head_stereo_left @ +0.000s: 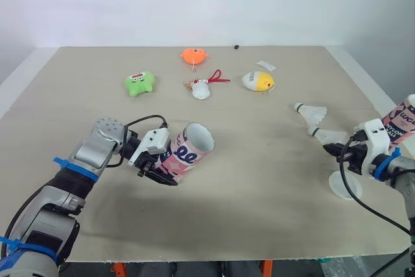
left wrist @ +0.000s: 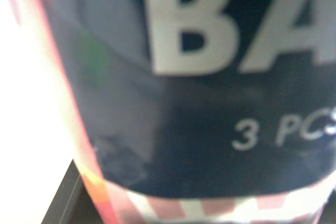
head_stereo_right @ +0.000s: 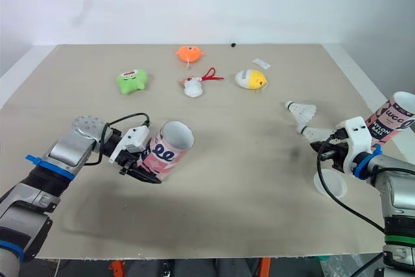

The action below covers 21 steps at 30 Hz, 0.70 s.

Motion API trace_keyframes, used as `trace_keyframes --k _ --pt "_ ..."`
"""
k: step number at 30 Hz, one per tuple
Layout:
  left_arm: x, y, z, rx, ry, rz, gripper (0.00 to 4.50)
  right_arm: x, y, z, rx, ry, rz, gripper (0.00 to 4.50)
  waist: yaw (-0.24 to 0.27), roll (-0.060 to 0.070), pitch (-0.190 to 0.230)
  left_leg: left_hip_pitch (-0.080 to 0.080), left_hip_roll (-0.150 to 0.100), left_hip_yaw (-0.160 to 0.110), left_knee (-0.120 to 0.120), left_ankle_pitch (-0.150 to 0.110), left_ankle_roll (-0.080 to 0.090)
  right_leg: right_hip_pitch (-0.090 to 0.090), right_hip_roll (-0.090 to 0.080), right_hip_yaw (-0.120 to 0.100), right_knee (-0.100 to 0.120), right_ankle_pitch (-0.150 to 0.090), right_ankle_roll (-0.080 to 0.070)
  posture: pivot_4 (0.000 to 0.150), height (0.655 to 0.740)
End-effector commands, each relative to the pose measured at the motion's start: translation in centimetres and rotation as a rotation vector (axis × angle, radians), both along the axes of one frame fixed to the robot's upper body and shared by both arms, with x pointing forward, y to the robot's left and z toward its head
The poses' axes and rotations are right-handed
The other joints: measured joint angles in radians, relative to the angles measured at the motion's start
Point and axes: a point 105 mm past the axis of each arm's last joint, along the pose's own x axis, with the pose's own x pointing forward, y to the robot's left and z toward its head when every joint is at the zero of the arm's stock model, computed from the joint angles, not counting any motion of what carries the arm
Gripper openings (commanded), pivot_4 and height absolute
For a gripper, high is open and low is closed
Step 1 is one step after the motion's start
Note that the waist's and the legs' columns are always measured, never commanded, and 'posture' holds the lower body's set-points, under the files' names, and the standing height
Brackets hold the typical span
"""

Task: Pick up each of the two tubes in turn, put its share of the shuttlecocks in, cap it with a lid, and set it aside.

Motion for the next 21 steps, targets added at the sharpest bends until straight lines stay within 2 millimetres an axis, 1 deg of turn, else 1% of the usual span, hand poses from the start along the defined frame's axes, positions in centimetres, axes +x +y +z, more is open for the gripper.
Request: trace_keyframes --k 1,2,3,6,7,8,11,13,16,19,21 --pt "0.1 0.4 0.3 0.0 -0.019 0.014 2.55 -0.6 0.9 2.2 0.021 -0.06 0.076 0.06 0.0 0.0 0.0 0.0 0.0 0.0 0.0 0.0 0.0 0.0 0.0 0.0 0.0 0.0 0.0 0.15 0.74" --pt "0.1 0.3 0.3 0.0 -0.02 0.014 2.55 -0.8 1.3 2.4 0.035 -0.061 0.101 0.06 0.0 0.0 0.0 0.0 0.0 0.0 0.0 0.0 0.0 0.0 0.0 0.0 0.0 0.0 0.0 0.15 0.74" --pt "0.1 0.3 0.3 -0.001 -0.021 0.014 2.55 -1.5 2.4 3.5 0.068 -0.082 0.169 0.06 0.0 0.0 0.0 0.0 0.0 0.0 0.0 0.0 0.0 0.0 0.0 0.0 0.0 0.0 0.0 0.15 0.74" --pt "0.2 0.2 0.3 -0.005 -0.024 0.015 2.55 -3.3 6.4 7.1 0.096 -0.159 0.392 0.06 0.0 0.002 0.0 0.0 0.0 0.0 -0.001 0.0 0.0 0.0 0.0 0.0 0.0 0.0 0.0 0.15 0.74" --pt "0.2 0.2 0.3 -0.006 -0.024 0.015 2.55 -3.7 7.6 7.9 0.096 -0.172 0.449 0.06 0.0 0.003 0.0 0.0 0.0 0.0 -0.001 0.0 0.0 0.0 0.0 0.0 0.0 0.0 0.0 0.15 0.74" --pt "0.2 0.2 0.2 -0.006 -0.024 0.016 2.55 -4.2 9.3 8.6 0.085 -0.177 0.531 0.06 0.0 0.003 0.0 0.0 0.0 0.0 -0.001 0.0 0.0 0.0 0.0 0.001 0.0 0.0 0.001 0.15 0.74" --pt "0.4 0.2 0.2 -0.006 -0.026 0.019 2.55 -6.0 14.8 9.3 0.01 -0.172 0.78 0.06 0.0 0.002 0.0 0.0 0.0 -0.001 0.0 0.0 0.0 0.0 0.0 0.0 0.0 0.0 0.0 0.15 0.74" --pt "0.4 0.2 0.2 -0.009 -0.027 0.019 2.55 -6.6 17.7 9.4 -0.049 -0.182 0.906 0.06 0.0 0.002 0.0 0.001 0.001 -0.001 0.0 0.0 0.0 0.0 0.001 0.0 0.0 0.0 0.0 0.15 0.74" --pt "0.5 0.1 0.2 -0.011 -0.03 0.018 2.55 -6.4 20.1 9.4 -0.11 -0.189 0.994 0.06 0.001 0.002 0.001 0.0 0.001 -0.001 0.0 0.0 0.0 -0.001 0.0 0.0 0.0 0.0 0.0 0.15 0.74" --pt "0.6 0.1 0.3 -0.013 -0.033 0.019 2.55 -5.7 21.5 9.1 -0.191 -0.188 1.051 0.06 0.001 0.002 0.001 -0.002 0.0 0.0 0.0 0.0 0.0 -0.002 -0.001 0.0 -0.001 0.0 0.0 0.15 0.74" --pt "0.6 0.1 0.3 -0.012 -0.034 0.02 2.55 -5.2 22.1 9.4 -0.213 -0.201 1.075 0.06 0.002 0.002 0.0 -0.003 0.0 0.001 0.0 0.0 0.0 -0.003 -0.002 0.0 -0.001 0.0 0.0 0.15 0.74"
